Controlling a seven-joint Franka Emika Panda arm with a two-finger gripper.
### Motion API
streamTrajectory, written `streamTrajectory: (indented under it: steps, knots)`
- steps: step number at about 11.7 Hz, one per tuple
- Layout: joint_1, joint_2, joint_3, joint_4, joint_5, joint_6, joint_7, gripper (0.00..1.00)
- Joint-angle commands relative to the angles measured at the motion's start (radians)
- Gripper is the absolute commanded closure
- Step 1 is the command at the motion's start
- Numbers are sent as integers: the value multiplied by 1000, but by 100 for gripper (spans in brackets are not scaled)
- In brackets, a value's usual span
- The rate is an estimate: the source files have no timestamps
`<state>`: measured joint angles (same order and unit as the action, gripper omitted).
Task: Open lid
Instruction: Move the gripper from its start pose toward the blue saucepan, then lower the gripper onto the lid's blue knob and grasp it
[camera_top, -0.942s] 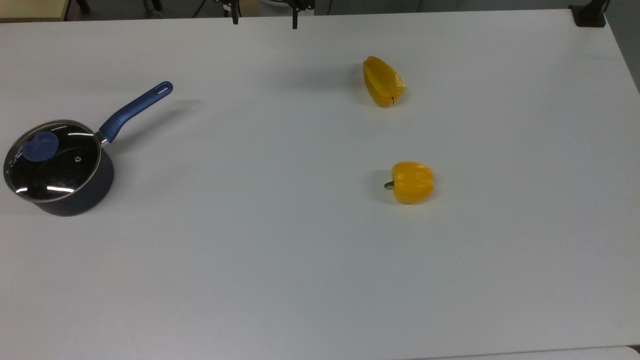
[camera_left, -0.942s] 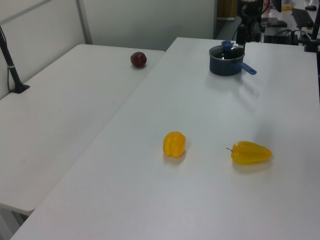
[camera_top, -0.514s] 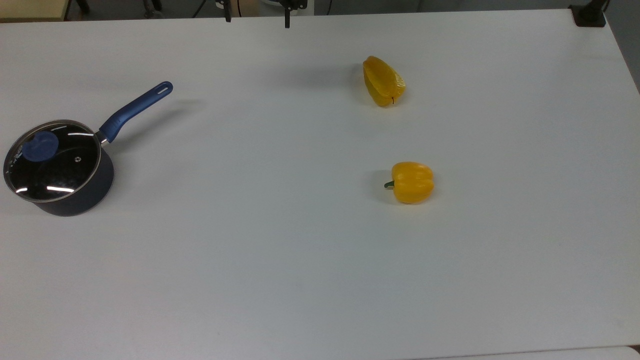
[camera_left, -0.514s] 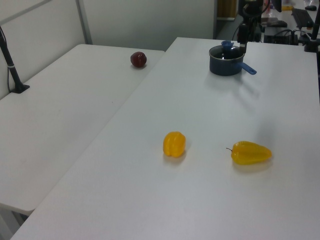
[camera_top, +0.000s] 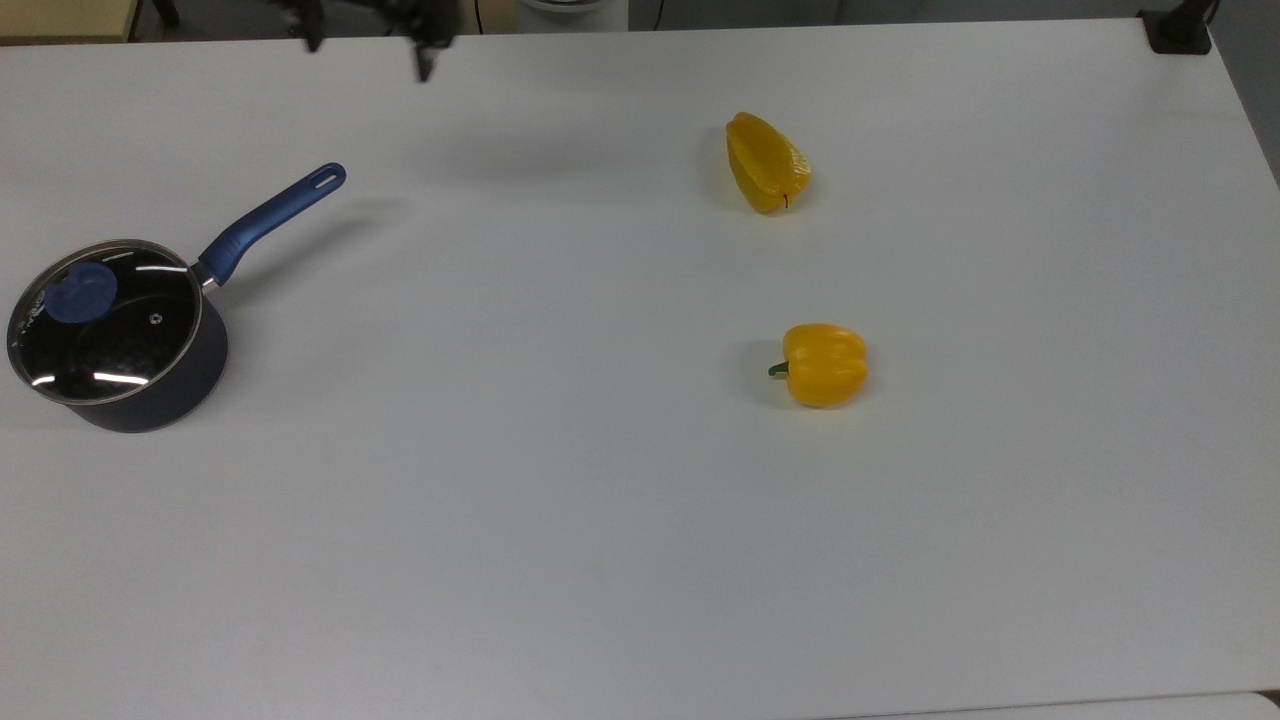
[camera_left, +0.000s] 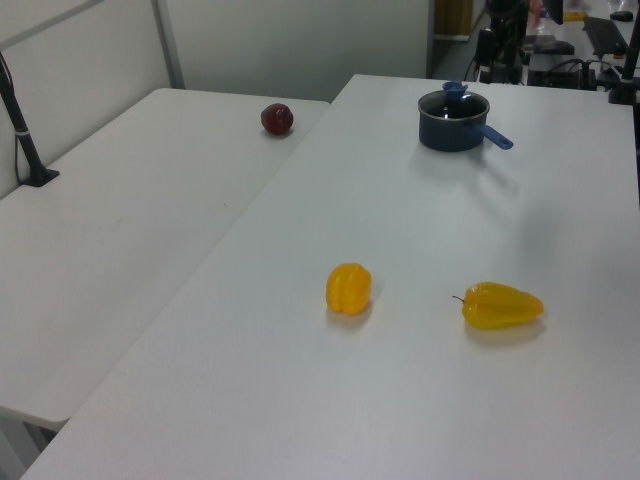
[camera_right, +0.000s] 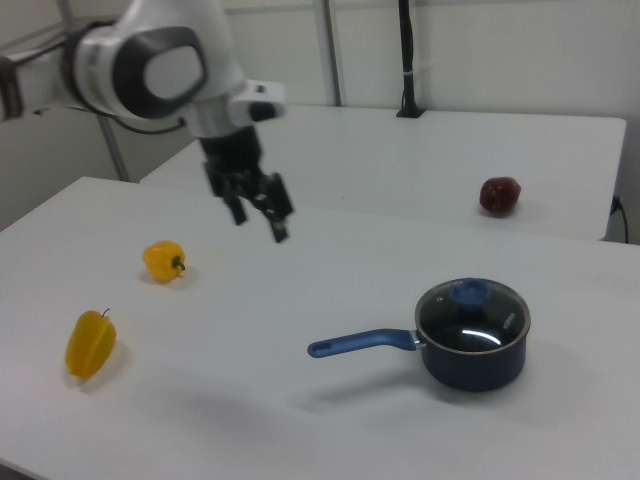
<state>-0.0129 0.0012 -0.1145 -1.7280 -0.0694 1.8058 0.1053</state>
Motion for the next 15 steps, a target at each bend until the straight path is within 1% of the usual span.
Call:
streamTrajectory:
  steps: [1,3,5,7,9,10,12,15]
  knots:
    - [-134,124,2,65,2,148,8,0]
    - [-209,189,2,91,3,264,10,0]
    - [-258,255,2,105,5,378,2,0]
    - [-294,311,2,105,3,525,-1,0]
    - [-311,373,2,104,5,634,10,0]
    - [-321,384,4,102,5,674,11,0]
    - [-328,405,2,100,6,707,11,0]
    - [-338,437,4,100,6,731,11,0]
